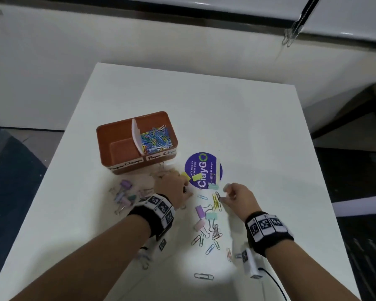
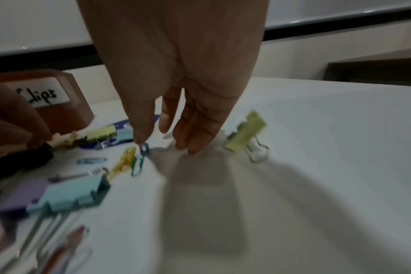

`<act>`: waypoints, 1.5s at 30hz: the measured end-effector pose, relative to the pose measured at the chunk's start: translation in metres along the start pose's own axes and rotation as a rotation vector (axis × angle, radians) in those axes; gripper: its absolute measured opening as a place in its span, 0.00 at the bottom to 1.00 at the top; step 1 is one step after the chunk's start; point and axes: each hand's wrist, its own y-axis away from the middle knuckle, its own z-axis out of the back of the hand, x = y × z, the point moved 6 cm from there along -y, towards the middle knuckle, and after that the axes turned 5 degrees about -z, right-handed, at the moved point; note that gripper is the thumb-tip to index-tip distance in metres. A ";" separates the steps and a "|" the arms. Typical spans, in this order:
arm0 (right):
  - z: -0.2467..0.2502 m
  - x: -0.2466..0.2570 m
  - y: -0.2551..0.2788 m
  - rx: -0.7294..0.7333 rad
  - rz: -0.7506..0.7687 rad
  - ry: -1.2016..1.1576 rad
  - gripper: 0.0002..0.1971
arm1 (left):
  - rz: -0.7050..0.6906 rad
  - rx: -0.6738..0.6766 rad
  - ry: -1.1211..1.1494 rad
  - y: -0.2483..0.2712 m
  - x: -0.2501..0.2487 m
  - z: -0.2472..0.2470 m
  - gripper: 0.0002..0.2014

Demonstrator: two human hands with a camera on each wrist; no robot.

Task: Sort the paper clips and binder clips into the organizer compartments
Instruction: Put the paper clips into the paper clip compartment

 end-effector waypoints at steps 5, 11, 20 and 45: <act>-0.010 -0.009 0.000 -0.031 0.024 0.034 0.17 | 0.079 0.015 -0.099 -0.012 -0.007 -0.016 0.20; -0.016 -0.004 -0.006 -0.020 0.036 0.035 0.11 | 0.046 -0.013 -0.041 -0.019 -0.012 -0.022 0.11; -0.016 -0.003 -0.021 0.066 -0.013 0.037 0.08 | -0.071 -0.002 -0.075 -0.021 -0.021 -0.024 0.08; -0.005 -0.006 -0.019 0.104 -0.004 -0.139 0.12 | -0.230 0.062 -0.203 -0.026 -0.053 -0.034 0.07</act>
